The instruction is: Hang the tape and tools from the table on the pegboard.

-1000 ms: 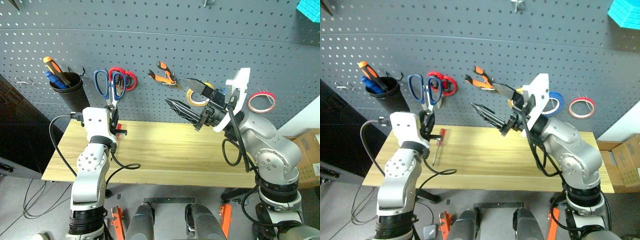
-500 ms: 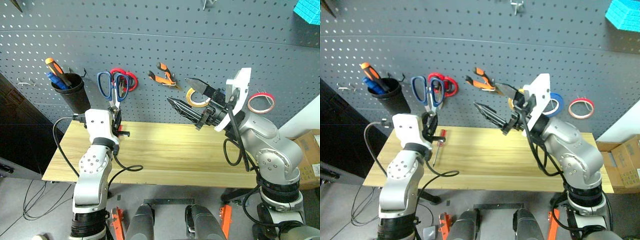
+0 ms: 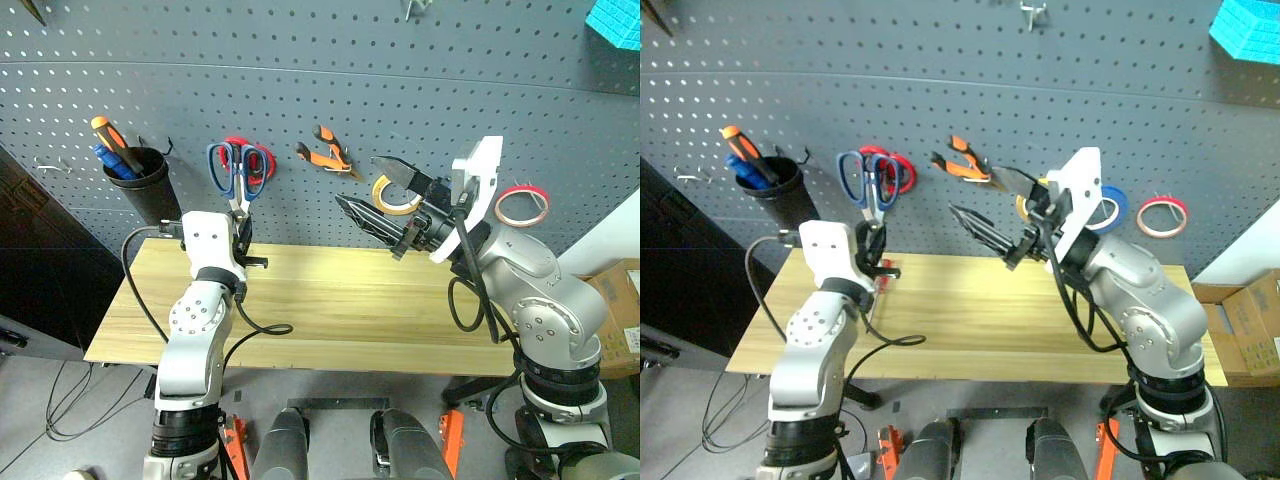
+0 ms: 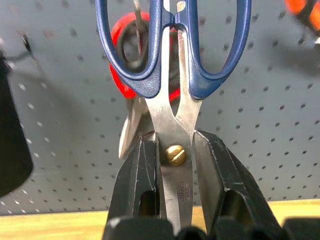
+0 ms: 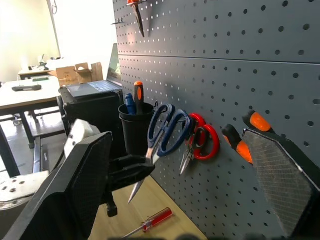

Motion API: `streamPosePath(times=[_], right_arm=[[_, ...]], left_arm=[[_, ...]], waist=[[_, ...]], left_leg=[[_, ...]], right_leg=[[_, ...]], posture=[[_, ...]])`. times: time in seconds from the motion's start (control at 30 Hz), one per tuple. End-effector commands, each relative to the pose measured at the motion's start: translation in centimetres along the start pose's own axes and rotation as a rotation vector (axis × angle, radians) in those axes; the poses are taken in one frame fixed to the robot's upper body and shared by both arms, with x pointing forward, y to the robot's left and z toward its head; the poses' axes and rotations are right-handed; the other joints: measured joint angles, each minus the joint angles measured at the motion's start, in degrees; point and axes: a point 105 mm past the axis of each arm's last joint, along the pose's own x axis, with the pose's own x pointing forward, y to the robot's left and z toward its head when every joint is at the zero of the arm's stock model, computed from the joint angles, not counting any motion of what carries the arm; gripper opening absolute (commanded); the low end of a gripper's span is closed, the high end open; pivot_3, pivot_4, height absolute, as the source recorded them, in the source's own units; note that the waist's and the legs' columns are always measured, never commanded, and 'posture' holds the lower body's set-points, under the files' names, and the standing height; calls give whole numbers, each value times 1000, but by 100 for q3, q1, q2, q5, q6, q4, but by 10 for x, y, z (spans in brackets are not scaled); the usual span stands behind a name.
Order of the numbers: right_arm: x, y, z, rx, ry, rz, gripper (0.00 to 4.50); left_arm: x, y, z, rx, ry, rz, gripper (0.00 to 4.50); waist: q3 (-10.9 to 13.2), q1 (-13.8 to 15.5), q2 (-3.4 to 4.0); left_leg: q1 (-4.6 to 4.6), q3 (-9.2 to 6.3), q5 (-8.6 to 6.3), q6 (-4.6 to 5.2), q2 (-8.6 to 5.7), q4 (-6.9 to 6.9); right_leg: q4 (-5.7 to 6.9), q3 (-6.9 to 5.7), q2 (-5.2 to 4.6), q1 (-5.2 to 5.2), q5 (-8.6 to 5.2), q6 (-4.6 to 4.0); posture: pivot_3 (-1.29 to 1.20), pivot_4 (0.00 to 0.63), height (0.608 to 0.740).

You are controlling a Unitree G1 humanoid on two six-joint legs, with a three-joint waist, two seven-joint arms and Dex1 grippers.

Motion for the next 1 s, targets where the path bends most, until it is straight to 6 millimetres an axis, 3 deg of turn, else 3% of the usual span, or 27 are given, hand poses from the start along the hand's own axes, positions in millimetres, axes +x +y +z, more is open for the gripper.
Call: streamPosePath(times=[0.03, 0.23, 0.33, 0.67, 0.83, 1.0], right_arm=[[-3, -1, 9, -28, -31, -16, 4500], [-4, -1, 8, -31, -26, -17, 4500], [-5, -1, 8, -32, -24, -20, 4500], [-8, -1, 4, -31, -8, -23, 4500], [-16, 3, -16, -57, 81, -5, 4500], [-33, 14, -55, -83, 261, 53, 4500]], left_arm=[[14, 6, -3, -19, 38, 23, 684], [29, -3, -6, -23, 58, -37, 684], [28, -4, -7, -28, 59, -48, 1103], [24, 4, -12, -21, 90, -51, 4481], [15, 6, -13, 14, 103, -112, 4481], [-12, 24, -40, 42, 211, -80, 4481]], waist=[[0, 0, 0], [0, -13, 0], [0, -21, 0], [0, -33, 0], [1, -37, 0], [2, -77, 2]], left_leg=[[0, 0, 0, 0, 0, 0], [0, 0, 0, 0, -1, 1], [-1, 0, 0, 0, 0, -2], [2, 0, 0, 0, 0, -2], [-1, 0, 0, 0, 1, -4], [0, 4, -1, 1, 2, -10]], right_leg=[[1, -2, 0, 0, 0, 0], [-2, 1, 0, 1, 2, 3], [-2, 0, 0, 0, 2, 5], [0, 1, 0, 0, 2, 4], [-4, 1, 0, 0, -13, -20], [-7, 5, -3, -3, -23, -35]], posture=[[59, 138, 740], [52, 141, 740], [47, 146, 740], [54, 160, 740], [52, 176, 740], [51, 195, 740]])
